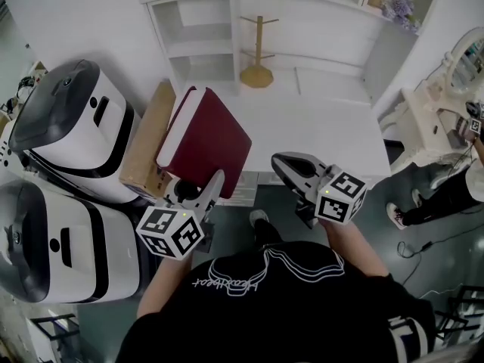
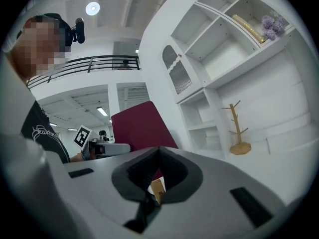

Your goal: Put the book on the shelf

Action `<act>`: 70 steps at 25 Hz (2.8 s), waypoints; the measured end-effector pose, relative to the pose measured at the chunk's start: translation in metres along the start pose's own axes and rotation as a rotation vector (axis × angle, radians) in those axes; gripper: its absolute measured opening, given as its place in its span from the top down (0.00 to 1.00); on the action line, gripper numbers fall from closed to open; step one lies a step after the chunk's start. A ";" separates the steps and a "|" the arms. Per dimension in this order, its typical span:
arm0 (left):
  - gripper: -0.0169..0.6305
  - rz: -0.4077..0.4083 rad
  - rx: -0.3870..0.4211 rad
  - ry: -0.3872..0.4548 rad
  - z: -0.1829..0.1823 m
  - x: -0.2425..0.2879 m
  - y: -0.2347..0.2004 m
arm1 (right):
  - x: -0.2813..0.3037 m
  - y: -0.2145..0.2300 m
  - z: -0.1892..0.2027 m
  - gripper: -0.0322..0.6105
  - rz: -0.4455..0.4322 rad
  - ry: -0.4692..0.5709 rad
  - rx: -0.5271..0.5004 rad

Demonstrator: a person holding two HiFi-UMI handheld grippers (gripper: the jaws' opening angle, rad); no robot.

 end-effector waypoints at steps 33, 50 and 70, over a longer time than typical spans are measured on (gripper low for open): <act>0.65 -0.183 0.066 0.059 -0.093 0.220 -0.108 | 0.120 0.246 -0.081 0.94 -0.094 0.028 0.035; 0.65 -0.258 0.177 0.063 -0.125 0.261 -0.136 | 0.141 0.275 -0.090 0.94 -0.097 0.054 0.041; 0.65 -0.259 0.192 0.017 -0.135 0.300 -0.172 | 0.161 0.287 -0.086 0.94 -0.041 0.040 0.066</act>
Point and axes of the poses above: the fingertips, and each gripper's own axes: x forward along the fingers, y to its right, z out of its underside, the point moved 10 cm from there along -x, backward along the fingers, and after that the axes turned 1 degree about x, right-handed, at the moved point
